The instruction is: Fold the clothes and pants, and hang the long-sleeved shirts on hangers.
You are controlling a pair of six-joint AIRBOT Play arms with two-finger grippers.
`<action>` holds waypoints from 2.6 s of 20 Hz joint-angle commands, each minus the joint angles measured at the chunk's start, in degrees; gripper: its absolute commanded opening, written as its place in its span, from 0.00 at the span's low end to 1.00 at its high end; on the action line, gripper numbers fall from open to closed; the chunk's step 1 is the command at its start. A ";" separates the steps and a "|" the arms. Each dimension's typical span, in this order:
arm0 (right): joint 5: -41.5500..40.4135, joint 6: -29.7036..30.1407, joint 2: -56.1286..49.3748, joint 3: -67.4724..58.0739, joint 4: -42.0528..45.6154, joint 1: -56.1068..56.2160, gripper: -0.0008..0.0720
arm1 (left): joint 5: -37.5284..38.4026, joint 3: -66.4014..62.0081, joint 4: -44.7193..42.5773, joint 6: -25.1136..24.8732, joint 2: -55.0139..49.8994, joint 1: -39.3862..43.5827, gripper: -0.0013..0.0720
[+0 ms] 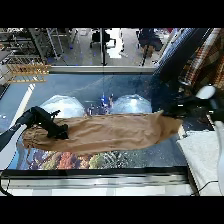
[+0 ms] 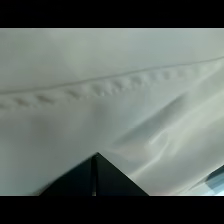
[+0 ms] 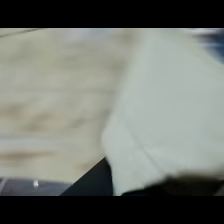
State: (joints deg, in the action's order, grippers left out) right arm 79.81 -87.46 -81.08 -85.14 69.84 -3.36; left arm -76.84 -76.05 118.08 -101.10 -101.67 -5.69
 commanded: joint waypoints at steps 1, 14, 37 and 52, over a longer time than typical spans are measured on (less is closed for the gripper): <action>-3.61 -13.68 -3.04 -1.22 3.69 20.94 0.04 | 0.33 -1.07 -0.59 0.59 2.34 -1.49 0.05; -5.75 -16.31 -26.49 -22.93 6.91 38.29 0.72 | -4.42 -4.33 -0.66 -1.38 6.73 -4.59 0.05; -4.55 31.56 -29.14 6.16 -36.37 2.97 0.49 | -5.84 -4.33 -0.72 -7.58 13.81 -5.16 0.23; 0.81 3.96 -4.37 -13.86 10.60 1.73 0.04 | 15.13 7.21 1.95 -14.23 16.61 0.72 0.05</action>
State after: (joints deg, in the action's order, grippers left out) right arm 77.25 -79.46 -89.01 -95.53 75.68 -2.09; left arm -67.29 -70.76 112.42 -110.80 -85.17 -7.44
